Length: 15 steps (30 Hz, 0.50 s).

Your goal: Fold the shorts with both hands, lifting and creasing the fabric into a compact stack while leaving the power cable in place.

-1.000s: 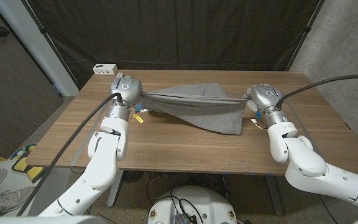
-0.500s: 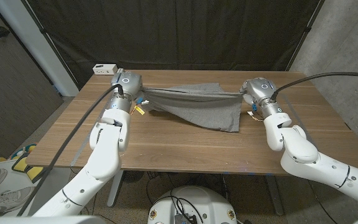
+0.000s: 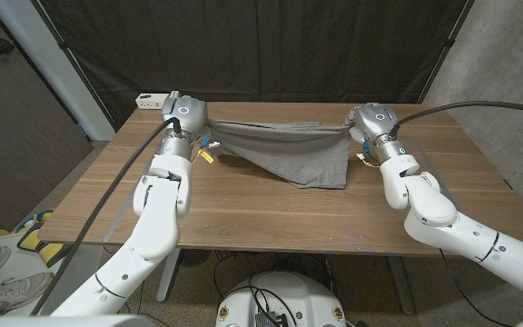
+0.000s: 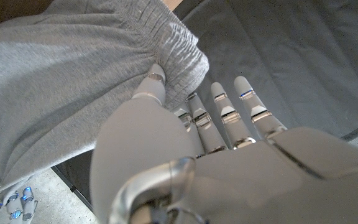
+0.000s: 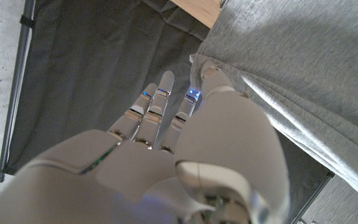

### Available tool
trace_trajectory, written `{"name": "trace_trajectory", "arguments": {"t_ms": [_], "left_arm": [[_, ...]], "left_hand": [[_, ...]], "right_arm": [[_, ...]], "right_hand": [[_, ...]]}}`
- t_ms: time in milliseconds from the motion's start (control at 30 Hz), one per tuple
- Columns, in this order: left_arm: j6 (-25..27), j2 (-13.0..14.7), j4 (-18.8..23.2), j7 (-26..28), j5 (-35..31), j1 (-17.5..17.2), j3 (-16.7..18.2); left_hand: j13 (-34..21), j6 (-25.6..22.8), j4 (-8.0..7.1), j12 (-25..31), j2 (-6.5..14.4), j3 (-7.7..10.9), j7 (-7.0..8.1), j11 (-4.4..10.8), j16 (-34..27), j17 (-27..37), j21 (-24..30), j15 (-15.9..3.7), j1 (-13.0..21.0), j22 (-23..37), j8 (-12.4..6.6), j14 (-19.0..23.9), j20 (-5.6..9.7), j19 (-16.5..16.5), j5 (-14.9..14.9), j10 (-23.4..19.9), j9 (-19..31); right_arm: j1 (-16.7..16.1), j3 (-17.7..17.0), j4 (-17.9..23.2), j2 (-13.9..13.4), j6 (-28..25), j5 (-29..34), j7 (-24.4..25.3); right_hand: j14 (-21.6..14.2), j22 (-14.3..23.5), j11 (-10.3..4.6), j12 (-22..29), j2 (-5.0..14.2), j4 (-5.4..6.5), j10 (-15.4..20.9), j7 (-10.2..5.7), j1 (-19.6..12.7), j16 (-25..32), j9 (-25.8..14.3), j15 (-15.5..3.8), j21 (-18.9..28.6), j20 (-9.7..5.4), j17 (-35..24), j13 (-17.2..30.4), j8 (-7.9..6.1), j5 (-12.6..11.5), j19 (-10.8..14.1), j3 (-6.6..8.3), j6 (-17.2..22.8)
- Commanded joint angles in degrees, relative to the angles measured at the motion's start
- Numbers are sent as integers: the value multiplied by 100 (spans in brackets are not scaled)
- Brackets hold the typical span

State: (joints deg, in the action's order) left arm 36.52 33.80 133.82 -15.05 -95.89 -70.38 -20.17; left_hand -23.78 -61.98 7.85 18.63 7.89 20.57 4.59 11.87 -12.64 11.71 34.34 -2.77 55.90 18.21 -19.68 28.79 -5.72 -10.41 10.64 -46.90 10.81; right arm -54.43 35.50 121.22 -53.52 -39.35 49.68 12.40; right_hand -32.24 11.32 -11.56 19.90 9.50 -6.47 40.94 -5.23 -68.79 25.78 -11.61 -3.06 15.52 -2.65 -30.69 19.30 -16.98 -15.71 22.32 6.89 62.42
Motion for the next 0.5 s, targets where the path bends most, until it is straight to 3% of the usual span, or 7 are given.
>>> {"name": "trace_trajectory", "arguments": {"t_ms": [33,367,433,500], "left_arm": [[-47,-182,288,23,-487,-273,34],[-347,-509,438,-894,-1352,-310,207],[-482,-569,450,-1177,-1504,-259,254],[-689,-512,476,-1380,-1479,-215,353]], "left_hand": [[-32,-266,39,-19,-21,45,-190,1,34,-12,39,-896,108,21,-91,67,70,-22,6,-45,159],[-32,-343,75,-39,-85,36,-204,2,30,-9,66,-893,116,16,-108,71,63,11,-21,-70,140],[-32,-303,53,-62,-73,10,-208,-1,14,13,70,-870,89,15,-85,53,38,42,-31,-45,134],[-40,-20,-71,-213,34,-11,-145,-12,27,58,86,-803,-36,11,-13,-111,-98,164,-3,169,195]], "right_arm": [[147,-23,-223,287,320,403,36],[202,-55,-289,459,408,604,-44],[216,-31,-309,488,407,692,-53],[224,-36,-315,513,438,694,-88]], "right_hand": [[-66,7,13,-13,14,33,64,17,-56,-1,-19,-1016,51,-72,-32,15,15,5,66,7,77],[-97,4,12,-15,10,37,88,19,-65,0,-20,-1015,72,-10,-54,22,15,13,107,2,121],[-102,4,12,-16,13,40,94,24,-63,-3,-20,-1011,75,-7,-54,20,13,14,114,3,130],[-106,3,12,-18,9,40,94,22,-62,-2,-19,-1011,75,-5,-57,18,13,15,114,1,134]]}}
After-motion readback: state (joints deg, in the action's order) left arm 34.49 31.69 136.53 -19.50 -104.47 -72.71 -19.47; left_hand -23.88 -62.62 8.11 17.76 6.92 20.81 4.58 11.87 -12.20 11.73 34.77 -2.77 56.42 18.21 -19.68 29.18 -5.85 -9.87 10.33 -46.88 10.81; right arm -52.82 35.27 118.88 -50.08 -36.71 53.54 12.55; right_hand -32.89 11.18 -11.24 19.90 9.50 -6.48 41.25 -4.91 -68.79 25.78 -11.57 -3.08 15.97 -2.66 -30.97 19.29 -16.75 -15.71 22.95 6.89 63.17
